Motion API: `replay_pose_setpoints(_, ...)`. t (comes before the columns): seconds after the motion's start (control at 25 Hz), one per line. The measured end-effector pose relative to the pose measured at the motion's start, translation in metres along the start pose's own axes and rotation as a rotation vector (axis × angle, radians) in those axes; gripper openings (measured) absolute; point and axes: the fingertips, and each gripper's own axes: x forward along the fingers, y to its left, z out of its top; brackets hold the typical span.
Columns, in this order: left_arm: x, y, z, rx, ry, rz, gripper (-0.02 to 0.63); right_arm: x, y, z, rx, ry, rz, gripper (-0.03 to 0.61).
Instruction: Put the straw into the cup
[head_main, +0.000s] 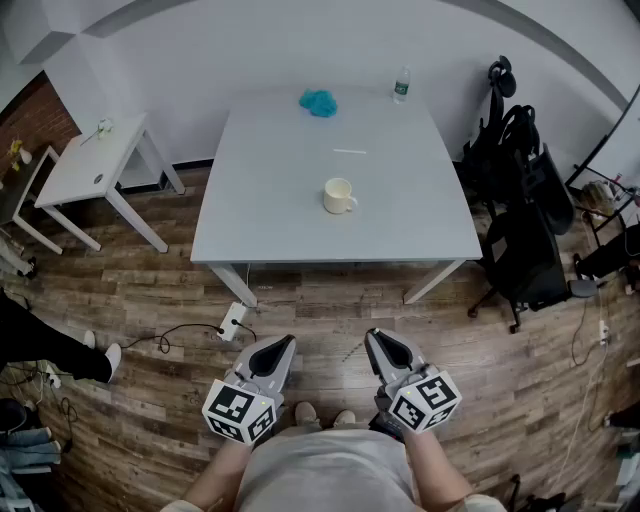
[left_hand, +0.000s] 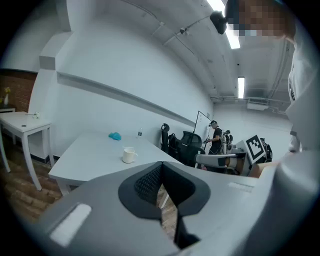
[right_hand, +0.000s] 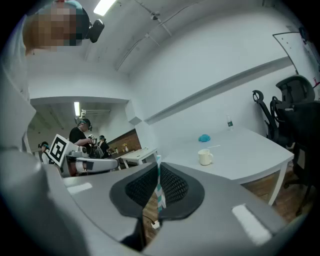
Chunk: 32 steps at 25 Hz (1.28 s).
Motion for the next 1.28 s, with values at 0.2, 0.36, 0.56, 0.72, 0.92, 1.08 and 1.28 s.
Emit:
replay_pose_setpoints(0.2,-0.02,-0.035,-0.01,-0.002,0.026,-0.025,0.018,-0.037,0.03,-0.016,-0.004,0.029,-0.002,0.021)
replay_pose_setpoints(0.36,-0.019,-0.059,-0.016,-0.009,0.029,-0.055,0.018,-0.054,0.031,-0.024,0.008,0.034,-0.011,0.021)
replay_pose_setpoints(0.56,-0.019,-0.074,-0.024,-0.004,0.042,-0.064,0.018,-0.064,0.031,-0.025,0.012,0.028,-0.003,0.021)
replay_pose_setpoints(0.72,-0.022,-0.072,-0.023,0.003,0.045,-0.055,0.018,-0.06,0.034,-0.021,0.019,0.023,0.005,0.021)
replay_pose_setpoints(0.92,-0.027,-0.064,-0.021,0.003,0.037,-0.051,0.018,-0.052,0.039,-0.021,0.024,0.012,0.015,0.023)
replay_pose_setpoints(1.08,-0.029,-0.056,-0.017,0.001,0.028,-0.06,0.018,-0.043,0.045,-0.02,0.01,0.014,0.012,0.023)
replay_pose_setpoints(1.28,-0.036,-0.051,-0.015,0.007,0.025,-0.085,0.018,-0.037,0.049,-0.018,0.016,0.001,-0.011,0.023)
